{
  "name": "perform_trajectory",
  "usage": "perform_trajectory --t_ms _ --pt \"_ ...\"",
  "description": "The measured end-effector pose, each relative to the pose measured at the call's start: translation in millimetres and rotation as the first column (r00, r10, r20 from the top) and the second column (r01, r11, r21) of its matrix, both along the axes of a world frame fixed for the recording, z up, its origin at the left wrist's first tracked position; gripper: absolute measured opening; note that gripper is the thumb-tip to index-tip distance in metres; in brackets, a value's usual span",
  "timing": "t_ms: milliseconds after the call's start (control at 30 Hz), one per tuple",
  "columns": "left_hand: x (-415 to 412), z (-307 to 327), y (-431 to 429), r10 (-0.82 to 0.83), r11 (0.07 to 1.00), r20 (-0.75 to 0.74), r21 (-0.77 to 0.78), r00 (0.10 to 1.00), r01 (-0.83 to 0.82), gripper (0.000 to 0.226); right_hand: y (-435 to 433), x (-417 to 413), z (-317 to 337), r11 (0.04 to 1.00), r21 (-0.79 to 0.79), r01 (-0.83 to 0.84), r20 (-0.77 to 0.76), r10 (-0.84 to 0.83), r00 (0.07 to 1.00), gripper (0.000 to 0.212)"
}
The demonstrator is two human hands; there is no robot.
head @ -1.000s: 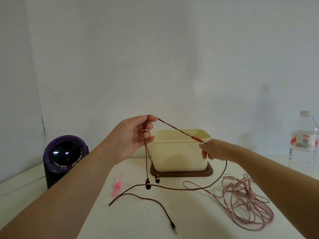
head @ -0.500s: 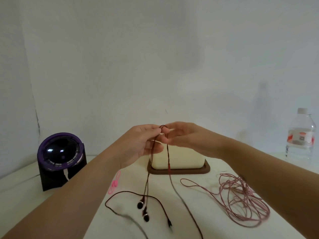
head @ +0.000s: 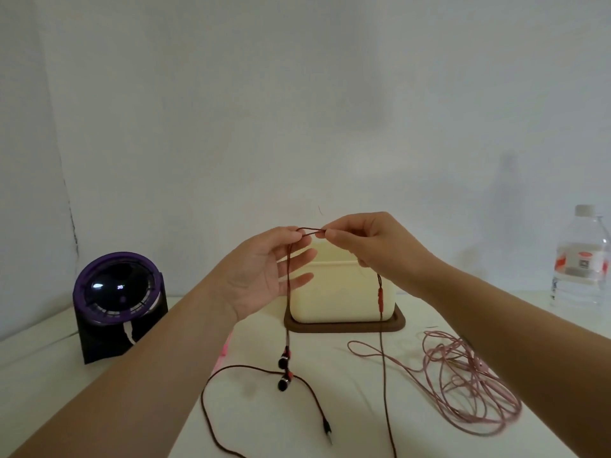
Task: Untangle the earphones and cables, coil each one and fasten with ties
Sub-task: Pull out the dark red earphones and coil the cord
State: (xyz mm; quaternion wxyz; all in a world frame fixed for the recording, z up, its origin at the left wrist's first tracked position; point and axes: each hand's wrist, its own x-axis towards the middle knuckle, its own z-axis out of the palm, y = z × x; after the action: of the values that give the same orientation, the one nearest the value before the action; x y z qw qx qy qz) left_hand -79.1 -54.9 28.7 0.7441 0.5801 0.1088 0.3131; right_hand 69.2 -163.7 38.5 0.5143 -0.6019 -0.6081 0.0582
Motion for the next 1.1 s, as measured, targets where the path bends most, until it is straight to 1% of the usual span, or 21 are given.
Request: perform_trajectory --t_ms 67,133,200,233,367,467,533,600,667,700,767,833,867,967,1000,1033,1100 --pt "-1 1 -3 -0.106 0.992 0.023 -0.067 0.994 0.107 0.008 -1 -1 1 0.997 0.035 -0.076 -0.13 0.079 0.988 0.01" --pt "-3 1 -6 -0.229 0.97 0.037 -0.076 0.973 0.231 0.007 -2 -1 3 0.988 0.069 -0.137 -0.236 0.15 0.96 0.007" --pt "-5 1 -10 -0.327 0.941 0.062 -0.068 0.943 0.331 0.007 -4 -2 3 0.981 0.09 -0.174 -0.269 0.193 0.944 0.006" --pt "-5 0 -12 -0.346 0.934 0.071 -0.062 0.935 0.351 0.007 -4 -2 3 0.979 0.092 -0.18 -0.268 0.198 0.943 0.006" --pt "0 -5 -15 -0.332 0.938 0.078 -0.073 0.94 0.338 0.012 -7 -3 1 0.985 0.072 -0.159 -0.24 0.172 0.955 0.009" --pt "5 -9 -18 -0.277 0.952 0.089 -0.108 0.957 0.285 0.012 -12 -3 3 0.983 -0.005 -0.185 -0.222 0.179 0.959 0.015" --pt "8 -12 -19 -0.243 0.959 0.101 -0.124 0.965 0.255 0.01 -14 1 5 0.964 -0.069 -0.258 -0.269 0.231 0.935 0.024" --pt "12 -15 -19 -0.218 0.968 0.078 -0.111 0.973 0.226 0.008 -16 5 5 0.914 -0.131 -0.384 -0.34 0.322 0.883 0.029" --pt "15 -17 -19 -0.201 0.974 0.054 -0.096 0.978 0.205 0.011 -17 6 3 0.85 -0.222 -0.478 -0.359 0.384 0.851 0.024" --pt "16 -17 -19 -0.192 0.975 0.056 -0.103 0.98 0.197 0.013 -17 7 2 0.83 -0.279 -0.483 -0.335 0.387 0.859 0.021" --pt "15 -16 -15 -0.171 0.976 0.083 -0.124 0.982 0.18 0.015 -17 10 -1 0.825 -0.393 -0.406 -0.231 0.338 0.912 0.018" --pt "13 -16 -10 -0.152 0.976 0.119 -0.141 0.981 0.168 0.013 -17 16 -2 0.85 -0.451 -0.272 -0.133 0.237 0.962 0.018" --pt "12 -17 -8 -0.142 0.975 0.134 -0.15 0.981 0.161 0.011 -18 20 -2 0.864 -0.453 -0.219 -0.115 0.187 0.976 0.018" --pt "11 -20 -5 -0.089 0.975 0.179 -0.184 0.98 0.122 0.005 -18 34 -2 0.897 -0.423 -0.124 -0.178 0.052 0.983 0.012" --pt "11 -21 -5 -0.068 0.975 0.197 -0.195 0.978 0.107 0.004 -18 39 -3 0.904 -0.422 -0.072 -0.164 0.003 0.987 0.01" --pt "11 -22 -4 -0.046 0.974 0.21 -0.206 0.977 0.09 0.005 -17 43 -4 0.903 -0.429 0.001 -0.109 -0.053 0.993 0.009" --pt "12 -24 -2 0.003 0.975 0.215 -0.218 0.977 0.045 0.008 -14 49 -9 0.88 -0.442 0.173 0.063 -0.162 0.985 0.011"
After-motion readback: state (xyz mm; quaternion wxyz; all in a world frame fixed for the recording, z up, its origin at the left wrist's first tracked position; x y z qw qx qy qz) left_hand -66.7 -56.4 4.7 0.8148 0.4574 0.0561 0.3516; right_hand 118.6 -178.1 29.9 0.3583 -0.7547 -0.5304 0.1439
